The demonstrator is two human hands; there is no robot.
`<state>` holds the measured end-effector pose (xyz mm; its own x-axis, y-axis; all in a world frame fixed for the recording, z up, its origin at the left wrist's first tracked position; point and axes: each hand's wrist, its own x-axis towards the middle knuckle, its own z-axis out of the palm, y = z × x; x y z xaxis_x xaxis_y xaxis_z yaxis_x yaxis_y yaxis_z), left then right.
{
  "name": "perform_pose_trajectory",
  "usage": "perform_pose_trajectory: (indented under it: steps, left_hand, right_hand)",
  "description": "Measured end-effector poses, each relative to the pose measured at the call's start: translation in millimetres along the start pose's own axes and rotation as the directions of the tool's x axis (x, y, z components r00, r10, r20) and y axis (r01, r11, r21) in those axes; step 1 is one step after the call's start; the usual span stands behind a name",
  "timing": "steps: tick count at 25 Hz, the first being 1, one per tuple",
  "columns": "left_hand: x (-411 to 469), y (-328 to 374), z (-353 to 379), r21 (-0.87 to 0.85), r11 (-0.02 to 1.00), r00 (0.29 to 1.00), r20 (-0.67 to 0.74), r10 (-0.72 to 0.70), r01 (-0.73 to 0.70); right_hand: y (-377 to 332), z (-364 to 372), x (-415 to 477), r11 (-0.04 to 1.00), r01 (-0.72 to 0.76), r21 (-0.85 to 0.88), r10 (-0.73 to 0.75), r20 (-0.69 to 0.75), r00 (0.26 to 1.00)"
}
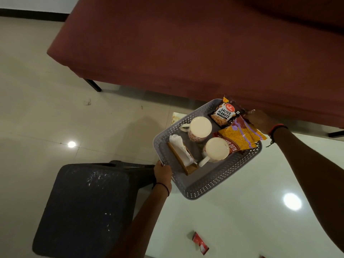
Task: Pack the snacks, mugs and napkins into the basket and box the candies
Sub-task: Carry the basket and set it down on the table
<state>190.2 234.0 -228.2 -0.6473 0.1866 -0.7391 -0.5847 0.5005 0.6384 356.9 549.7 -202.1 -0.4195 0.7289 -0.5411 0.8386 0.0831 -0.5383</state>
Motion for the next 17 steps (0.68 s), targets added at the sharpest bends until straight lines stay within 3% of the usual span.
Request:
perform_pose_trajectory:
  steps: [15,17]
  left_hand:
    - [20.8,-4.5,-3.2,0.007,0.999,0.999,0.005,0.039,-0.039]
    - [21.6,-4.6,-8.4,0.022,0.999,0.999,-0.009,0.046,-0.046]
  right_hand:
    - [2.8,5.5,-12.3,0.973,-0.099,0.209,0.109,-0.041,0.993]
    - [9.9,9.4,-19.6,0.947,-0.113,0.3,0.128,-0.032,0.991]
